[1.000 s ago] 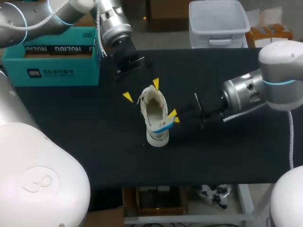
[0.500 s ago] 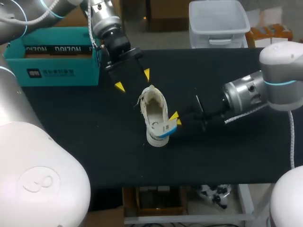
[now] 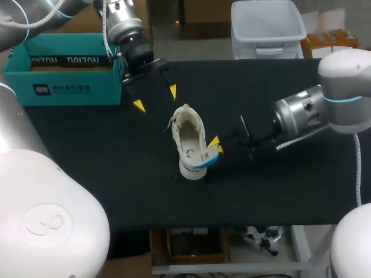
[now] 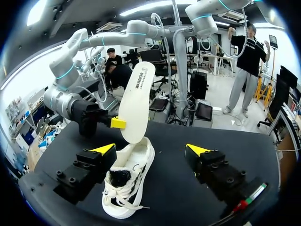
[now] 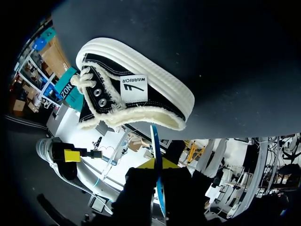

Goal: Open the shoe tongue, take the insole out of the shoe, put the insole back into the shoe, and pack the shoe into the shoebox

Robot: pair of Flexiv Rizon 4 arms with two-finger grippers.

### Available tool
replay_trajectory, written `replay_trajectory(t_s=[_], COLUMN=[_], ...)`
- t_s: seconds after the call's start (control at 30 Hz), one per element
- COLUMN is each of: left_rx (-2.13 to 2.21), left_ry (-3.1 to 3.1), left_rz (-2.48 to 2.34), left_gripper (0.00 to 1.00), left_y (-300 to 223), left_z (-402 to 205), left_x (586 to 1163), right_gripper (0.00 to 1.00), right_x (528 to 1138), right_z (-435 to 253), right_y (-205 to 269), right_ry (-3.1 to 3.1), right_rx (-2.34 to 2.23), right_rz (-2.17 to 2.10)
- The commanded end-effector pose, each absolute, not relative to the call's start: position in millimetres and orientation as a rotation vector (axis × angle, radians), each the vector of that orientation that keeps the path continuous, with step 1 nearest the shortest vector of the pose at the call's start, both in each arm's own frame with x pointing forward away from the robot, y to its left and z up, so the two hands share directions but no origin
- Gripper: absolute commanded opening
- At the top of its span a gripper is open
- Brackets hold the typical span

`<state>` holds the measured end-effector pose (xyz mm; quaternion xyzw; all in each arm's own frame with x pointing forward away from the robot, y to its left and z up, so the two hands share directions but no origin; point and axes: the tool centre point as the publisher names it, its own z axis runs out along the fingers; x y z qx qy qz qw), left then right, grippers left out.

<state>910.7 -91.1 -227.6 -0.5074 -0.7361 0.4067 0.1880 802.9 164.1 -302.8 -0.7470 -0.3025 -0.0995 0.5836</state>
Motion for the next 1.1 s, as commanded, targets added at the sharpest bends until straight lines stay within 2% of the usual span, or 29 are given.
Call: replay_trajectory(t_s=[0.03, 0.57, 1.1], left_rx=[-1.428, -1.363, -1.236], left_ry=[-2.088, -2.348, -2.531], left_rz=[1.171, 1.642, 1.821], left_gripper=[1.0, 1.0, 1.0], left_y=[-91.2, -88.1, -97.3], left_z=[-228.5, -244.6, -248.4], left_x=[906.8, 849.3, 839.8], right_gripper=[0.0, 0.0, 0.0], right_x=[806.1, 811.9, 807.7], right_z=[-303.9, -304.6, -307.7], right_y=[162.2, 172.4, 191.1], right_ry=[-0.706, -0.679, -0.553], right_rx=[-1.735, -1.721, -1.735], right_rz=[-0.228, -0.263, -0.489])
